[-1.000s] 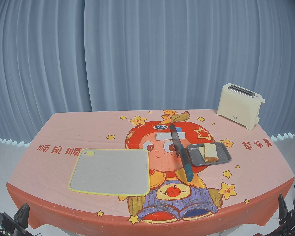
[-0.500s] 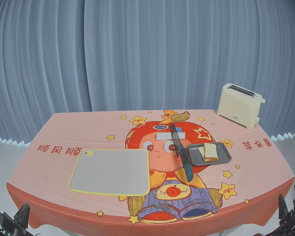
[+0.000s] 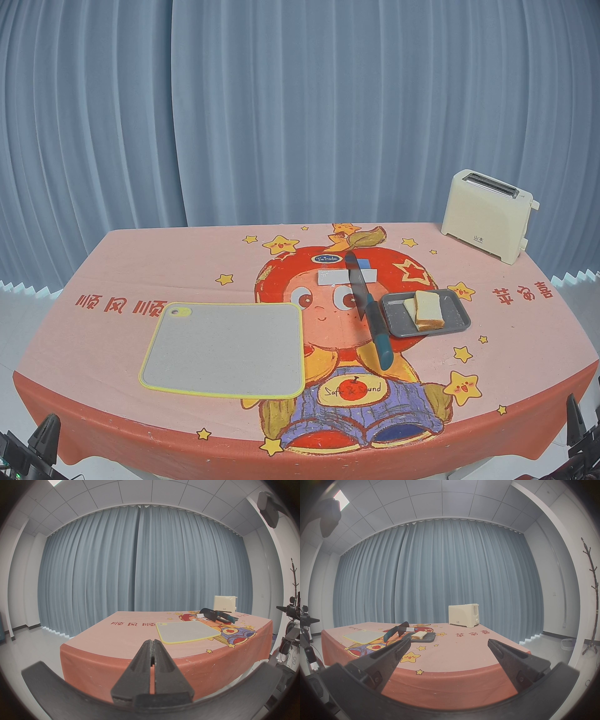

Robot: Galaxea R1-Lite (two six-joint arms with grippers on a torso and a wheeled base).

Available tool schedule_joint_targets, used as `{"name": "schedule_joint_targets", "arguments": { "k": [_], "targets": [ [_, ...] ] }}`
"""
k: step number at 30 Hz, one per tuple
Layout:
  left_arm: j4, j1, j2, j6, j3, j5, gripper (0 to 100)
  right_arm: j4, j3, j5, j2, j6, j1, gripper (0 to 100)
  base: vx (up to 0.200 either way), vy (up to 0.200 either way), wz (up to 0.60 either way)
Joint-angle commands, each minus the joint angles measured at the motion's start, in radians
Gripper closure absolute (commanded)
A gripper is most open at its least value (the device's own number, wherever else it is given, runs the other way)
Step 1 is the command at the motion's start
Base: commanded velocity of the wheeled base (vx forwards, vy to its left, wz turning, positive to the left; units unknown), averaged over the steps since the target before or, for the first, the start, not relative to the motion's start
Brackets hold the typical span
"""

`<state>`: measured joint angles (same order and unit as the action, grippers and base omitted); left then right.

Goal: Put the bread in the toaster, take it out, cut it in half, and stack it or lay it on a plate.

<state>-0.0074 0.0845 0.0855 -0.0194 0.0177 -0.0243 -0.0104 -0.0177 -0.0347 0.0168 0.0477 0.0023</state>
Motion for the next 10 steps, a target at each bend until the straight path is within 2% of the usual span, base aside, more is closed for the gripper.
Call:
{"name": "schedule_joint_targets", "arguments": {
  "k": [1, 10],
  "targets": [
    [0.000, 0.000, 0.000, -0.001, -0.018, 0.000, 100, 0.000, 0.018, -0.001, -0.017, 0.000, 0.001, 0, 0.000, 0.000, 0.00],
    [0.000, 0.000, 0.000, 0.002, -0.018, 0.000, 100, 0.000, 0.018, 0.001, -0.017, -0.005, 0.001, 0, 0.000, 0.000, 0.00]
  ]
}}
